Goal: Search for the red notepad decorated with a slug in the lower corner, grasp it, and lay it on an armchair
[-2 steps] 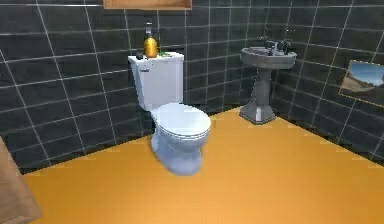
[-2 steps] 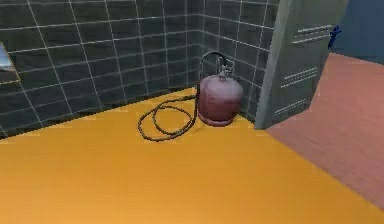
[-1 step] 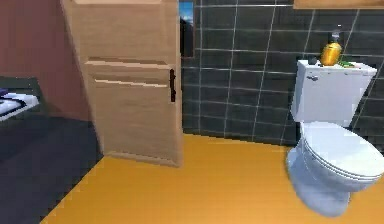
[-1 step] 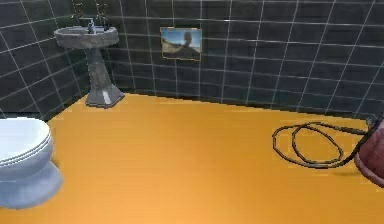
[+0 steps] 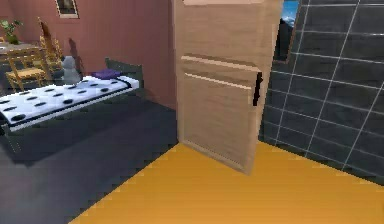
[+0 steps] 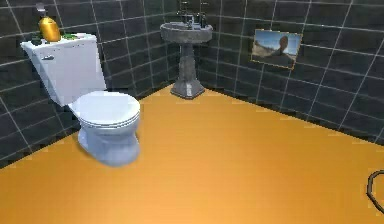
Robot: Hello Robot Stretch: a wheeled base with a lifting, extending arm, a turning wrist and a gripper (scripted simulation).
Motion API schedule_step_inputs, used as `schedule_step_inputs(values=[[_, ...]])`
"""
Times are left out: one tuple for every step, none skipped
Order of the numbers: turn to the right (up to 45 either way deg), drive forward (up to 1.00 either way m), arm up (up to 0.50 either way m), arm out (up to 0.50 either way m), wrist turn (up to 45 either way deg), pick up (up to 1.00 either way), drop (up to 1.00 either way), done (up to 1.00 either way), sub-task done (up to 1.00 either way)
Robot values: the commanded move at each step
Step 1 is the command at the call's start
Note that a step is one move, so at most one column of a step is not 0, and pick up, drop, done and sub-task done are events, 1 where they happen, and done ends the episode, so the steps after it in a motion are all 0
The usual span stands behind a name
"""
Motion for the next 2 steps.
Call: schedule_step_inputs(values=[[0.0, 0.35, 0.00, 0.00, 0.0, 0.00, 0.00, 0.00, 0.00], [-45.0, 0.00, 0.00, 0.00, 0.0, 0.00, 0.00, 0.00, 0.00]])
